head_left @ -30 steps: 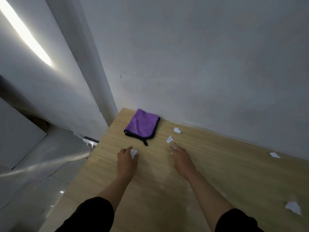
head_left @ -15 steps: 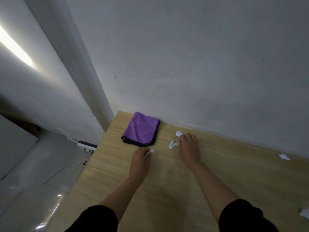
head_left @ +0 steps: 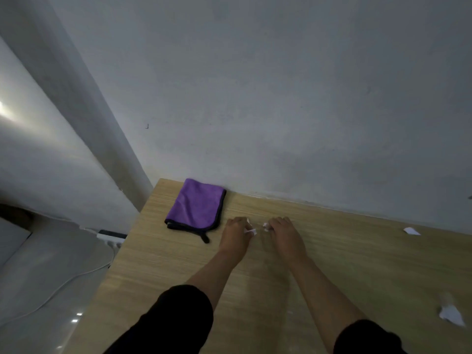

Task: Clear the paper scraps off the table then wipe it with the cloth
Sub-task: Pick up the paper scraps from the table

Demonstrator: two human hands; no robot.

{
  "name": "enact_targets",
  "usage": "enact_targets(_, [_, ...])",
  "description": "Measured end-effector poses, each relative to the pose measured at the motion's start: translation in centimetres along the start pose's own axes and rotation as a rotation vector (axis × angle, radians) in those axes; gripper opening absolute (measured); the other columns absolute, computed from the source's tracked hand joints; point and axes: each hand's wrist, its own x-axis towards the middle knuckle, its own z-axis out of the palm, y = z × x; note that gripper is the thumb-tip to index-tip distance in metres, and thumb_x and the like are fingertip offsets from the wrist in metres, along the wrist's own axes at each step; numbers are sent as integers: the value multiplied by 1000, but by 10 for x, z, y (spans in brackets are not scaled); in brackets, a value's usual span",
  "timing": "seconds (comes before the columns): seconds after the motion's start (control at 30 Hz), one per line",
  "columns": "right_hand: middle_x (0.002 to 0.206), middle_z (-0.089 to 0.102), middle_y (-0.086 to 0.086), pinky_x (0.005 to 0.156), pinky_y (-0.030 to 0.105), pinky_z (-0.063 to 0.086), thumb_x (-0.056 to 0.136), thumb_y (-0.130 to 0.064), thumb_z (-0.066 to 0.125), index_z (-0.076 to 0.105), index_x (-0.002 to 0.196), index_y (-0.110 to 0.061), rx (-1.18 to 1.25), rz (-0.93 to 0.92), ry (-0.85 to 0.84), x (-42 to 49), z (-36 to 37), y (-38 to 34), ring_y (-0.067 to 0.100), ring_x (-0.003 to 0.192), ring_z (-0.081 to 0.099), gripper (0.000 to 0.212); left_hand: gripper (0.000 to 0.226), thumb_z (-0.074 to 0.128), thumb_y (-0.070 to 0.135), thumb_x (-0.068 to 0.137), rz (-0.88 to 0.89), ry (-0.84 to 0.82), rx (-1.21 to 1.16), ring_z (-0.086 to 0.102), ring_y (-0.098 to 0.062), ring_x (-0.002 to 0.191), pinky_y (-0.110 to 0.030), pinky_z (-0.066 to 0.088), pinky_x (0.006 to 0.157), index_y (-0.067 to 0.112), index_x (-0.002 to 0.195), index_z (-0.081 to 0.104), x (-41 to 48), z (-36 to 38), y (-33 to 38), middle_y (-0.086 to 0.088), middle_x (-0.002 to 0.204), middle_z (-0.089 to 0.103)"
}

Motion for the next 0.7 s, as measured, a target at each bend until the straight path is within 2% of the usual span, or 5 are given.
enact_targets(0.1, [84, 63, 7, 69, 33, 40, 85, -29, 35, 59, 79, -10, 7, 20, 76, -21, -1, 5, 27, 85, 56, 31, 16, 60, 16, 85, -35, -1, 28, 56, -28, 95, -28, 37, 75, 4, 90, 69, 0, 4, 2, -15, 97, 64])
enact_targets(0.27, [96, 59, 10, 70, 34, 43, 91, -16, 52, 52, 94, -13, 269, 286, 70, -43, -11, 12, 23, 88, 52, 5, 15, 68, 24, 79, -125, 31, -193, 64, -20, 77, -27, 46, 67, 9, 80, 71, -26, 6, 10, -8, 80, 71])
enact_targets(0.4, [102, 65, 11, 74, 26, 39, 89, -10, 56, 58, 99, -10, 422, 413, 46, -66, -21, 15, 22, 92, 59, 11, 32, 67, 20, 81, -136, -44, -247, 59, -9, 81, -10, 38, 61, 15, 112, 65, -57, 7, 20, -1, 86, 66])
enact_targets(0.47, [101, 66, 10, 77, 25, 41, 89, -12, 57, 62, 100, -7, 427, 403, 13, -84, -31, 14, 23, 94, 59, 13, 24, 66, 19, 82, -128, -96, -230, 58, -8, 84, -12, 37, 64, 11, 104, 69, -73, 9, 26, -3, 91, 69])
enact_targets(0.7, [61, 53, -2, 56, 24, 28, 85, -24, 62, 49, 58, -22, 359, 438, -65, -164, -66, 8, 18, 67, 49, 31, 12, 65, 4, 80, -382, -140, -539, 58, -3, 43, -15, 43, 40, -3, 89, 67, -143, 19, 57, -12, 68, 63])
